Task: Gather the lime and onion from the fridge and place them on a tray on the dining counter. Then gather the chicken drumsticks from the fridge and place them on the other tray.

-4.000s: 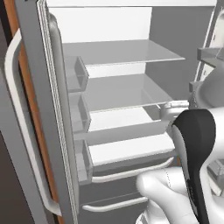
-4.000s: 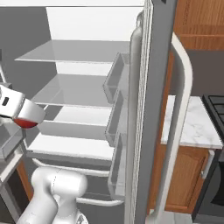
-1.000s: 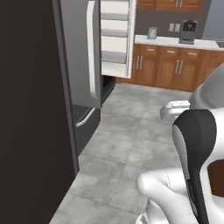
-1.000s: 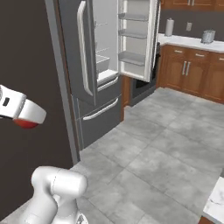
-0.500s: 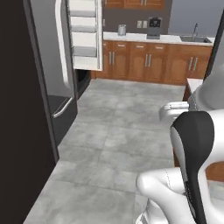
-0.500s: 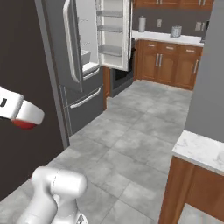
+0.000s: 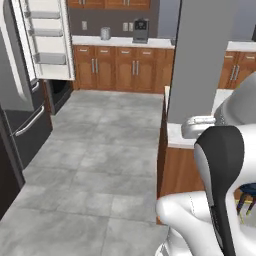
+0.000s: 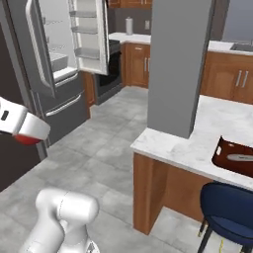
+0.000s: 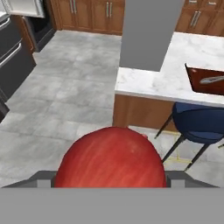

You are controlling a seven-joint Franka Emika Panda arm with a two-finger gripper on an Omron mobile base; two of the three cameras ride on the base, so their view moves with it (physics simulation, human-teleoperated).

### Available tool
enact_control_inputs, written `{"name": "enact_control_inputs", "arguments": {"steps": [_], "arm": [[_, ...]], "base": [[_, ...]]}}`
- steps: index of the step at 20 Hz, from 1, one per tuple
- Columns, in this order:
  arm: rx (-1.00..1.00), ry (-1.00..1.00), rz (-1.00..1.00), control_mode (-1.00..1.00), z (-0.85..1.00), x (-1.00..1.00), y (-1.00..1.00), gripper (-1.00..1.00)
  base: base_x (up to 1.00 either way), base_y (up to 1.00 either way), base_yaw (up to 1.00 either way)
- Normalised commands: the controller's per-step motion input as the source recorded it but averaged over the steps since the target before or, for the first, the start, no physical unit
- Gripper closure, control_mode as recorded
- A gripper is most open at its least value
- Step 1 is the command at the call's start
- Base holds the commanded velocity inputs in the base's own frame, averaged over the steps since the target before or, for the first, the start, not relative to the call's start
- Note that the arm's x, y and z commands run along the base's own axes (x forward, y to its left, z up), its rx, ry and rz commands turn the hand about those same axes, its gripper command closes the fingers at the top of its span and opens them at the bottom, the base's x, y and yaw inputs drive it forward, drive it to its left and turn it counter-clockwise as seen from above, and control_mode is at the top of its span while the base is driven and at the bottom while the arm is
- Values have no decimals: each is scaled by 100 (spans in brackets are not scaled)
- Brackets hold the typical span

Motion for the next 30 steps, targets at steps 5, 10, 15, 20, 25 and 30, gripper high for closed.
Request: {"name": "enact_control_inputs", "arguments": {"steps": [5, 10, 15, 20, 25, 30], "arm": [[0, 0, 0, 100, 0, 0, 0, 100], [0, 0, 0, 100, 0, 0, 0, 100], [0, 0, 0, 100, 0, 0, 0, 100], [0, 0, 0, 100, 0, 0, 0, 100], [0, 0, 0, 100, 0, 0, 0, 100], [0, 0, 0, 100, 0, 0, 0, 100]], "base": [[-1, -100, -14], [2, -100, -15], [29, -91, -18], [47, -64, -25], [37, -38, -26], [36, -5, -25]]}}
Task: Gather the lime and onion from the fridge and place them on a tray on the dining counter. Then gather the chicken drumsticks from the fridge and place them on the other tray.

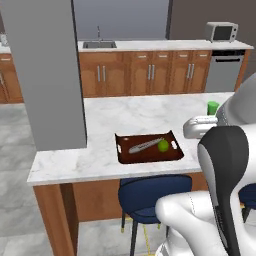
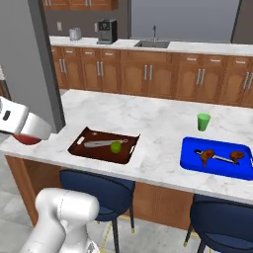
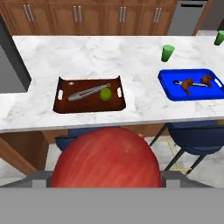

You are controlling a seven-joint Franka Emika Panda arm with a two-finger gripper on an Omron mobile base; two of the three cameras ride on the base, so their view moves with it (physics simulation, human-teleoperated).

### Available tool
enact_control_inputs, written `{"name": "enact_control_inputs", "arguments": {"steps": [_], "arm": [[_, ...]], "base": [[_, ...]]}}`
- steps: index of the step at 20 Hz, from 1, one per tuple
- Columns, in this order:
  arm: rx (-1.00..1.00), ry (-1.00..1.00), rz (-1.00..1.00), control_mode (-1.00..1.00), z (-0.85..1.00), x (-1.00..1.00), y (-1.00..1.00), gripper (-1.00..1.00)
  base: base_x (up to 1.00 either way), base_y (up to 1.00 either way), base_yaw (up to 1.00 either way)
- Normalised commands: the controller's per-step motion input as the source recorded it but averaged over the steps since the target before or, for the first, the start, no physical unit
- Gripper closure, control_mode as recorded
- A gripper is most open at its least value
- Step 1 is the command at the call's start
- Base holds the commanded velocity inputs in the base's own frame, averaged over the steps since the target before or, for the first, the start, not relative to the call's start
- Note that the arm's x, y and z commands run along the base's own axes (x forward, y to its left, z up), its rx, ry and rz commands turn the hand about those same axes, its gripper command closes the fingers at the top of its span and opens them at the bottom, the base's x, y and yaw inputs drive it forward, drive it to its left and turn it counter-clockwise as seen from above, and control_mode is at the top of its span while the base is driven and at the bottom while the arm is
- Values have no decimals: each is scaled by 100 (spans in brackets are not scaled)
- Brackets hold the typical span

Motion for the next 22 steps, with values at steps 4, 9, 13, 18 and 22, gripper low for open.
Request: {"name": "enact_control_inputs", "arguments": {"steps": [4, 9, 13, 18, 22], "arm": [[0, 0, 0, 100, 0, 0, 0, 100], [0, 0, 0, 100, 0, 0, 0, 100], [0, 0, 0, 100, 0, 0, 0, 100], [0, 0, 0, 100, 0, 0, 0, 100], [3, 0, 0, -100, -1, 63, 0, 100]], "base": [[50, 0, -19], [58, 0, -13], [62, 0, -8], [72, 0, -2], [19, 0, 0]]}}
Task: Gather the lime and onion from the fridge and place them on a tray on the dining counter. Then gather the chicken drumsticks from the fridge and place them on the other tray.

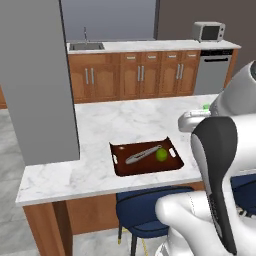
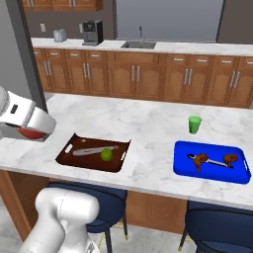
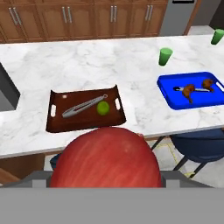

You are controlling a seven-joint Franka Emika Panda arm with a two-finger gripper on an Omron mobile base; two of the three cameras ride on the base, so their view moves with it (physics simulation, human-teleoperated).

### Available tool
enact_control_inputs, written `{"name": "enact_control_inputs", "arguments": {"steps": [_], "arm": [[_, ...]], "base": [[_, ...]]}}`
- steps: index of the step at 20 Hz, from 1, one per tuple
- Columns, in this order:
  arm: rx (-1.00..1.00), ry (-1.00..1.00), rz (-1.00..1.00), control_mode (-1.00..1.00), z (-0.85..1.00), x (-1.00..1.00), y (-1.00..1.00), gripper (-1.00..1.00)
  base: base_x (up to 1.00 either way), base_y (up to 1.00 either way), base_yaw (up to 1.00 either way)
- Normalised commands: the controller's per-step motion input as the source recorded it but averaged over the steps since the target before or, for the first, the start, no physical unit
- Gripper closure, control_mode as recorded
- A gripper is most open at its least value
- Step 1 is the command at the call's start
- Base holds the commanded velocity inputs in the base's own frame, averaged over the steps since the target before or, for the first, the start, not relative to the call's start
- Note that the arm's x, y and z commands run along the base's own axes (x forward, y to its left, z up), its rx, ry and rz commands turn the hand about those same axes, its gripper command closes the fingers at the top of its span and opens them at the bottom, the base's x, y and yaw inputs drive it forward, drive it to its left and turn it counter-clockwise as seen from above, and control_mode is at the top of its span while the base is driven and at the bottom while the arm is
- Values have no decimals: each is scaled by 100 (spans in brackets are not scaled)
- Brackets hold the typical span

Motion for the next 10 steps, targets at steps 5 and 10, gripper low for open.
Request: {"name": "enact_control_inputs", "arguments": {"steps": [5, 10], "arm": [[4, 2, 1, -100, -5, 99, 7, 100], [4, 15, 0, -100, -53, 96, 21, 100]], "base": [[0, 0, 0], [0, 0, 0]]}}
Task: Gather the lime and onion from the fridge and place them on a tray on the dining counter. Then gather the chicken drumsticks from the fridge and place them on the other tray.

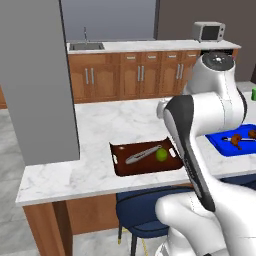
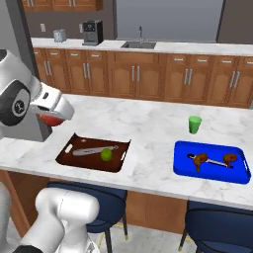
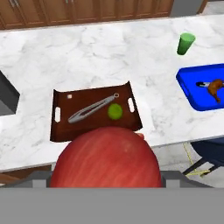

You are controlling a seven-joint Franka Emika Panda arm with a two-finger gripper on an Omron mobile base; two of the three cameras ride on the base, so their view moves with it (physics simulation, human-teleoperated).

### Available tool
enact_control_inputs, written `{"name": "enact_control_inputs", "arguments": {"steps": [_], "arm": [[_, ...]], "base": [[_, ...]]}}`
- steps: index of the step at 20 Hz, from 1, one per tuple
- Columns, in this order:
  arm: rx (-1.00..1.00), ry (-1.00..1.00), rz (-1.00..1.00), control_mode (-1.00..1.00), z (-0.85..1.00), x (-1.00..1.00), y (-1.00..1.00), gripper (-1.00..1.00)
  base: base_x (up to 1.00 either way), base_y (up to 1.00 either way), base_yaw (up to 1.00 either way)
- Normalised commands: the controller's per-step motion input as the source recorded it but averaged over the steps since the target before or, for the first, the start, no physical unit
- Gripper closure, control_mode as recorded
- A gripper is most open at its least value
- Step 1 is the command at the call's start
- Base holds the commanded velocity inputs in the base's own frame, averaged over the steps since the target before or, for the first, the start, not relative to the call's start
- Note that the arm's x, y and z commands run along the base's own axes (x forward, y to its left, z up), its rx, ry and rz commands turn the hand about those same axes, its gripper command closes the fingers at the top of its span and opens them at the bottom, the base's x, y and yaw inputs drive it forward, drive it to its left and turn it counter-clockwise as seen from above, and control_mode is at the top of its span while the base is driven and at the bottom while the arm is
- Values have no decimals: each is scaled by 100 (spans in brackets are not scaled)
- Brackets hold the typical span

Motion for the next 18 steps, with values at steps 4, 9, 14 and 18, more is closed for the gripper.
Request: {"name": "enact_control_inputs", "arguments": {"steps": [4, 9, 14, 18], "arm": [[7, 18, 2, -100, -76, 68, 10, 100], [0, 16, 10, -100, -61, 21, 1, 100], [0, 14, 3, -100, -55, 43, 10, 100], [0, 6, 0, -100, -37, 57, 13, 100]], "base": [[0, 0, 0], [0, 0, 0], [0, 0, 0], [0, 0, 0]]}}
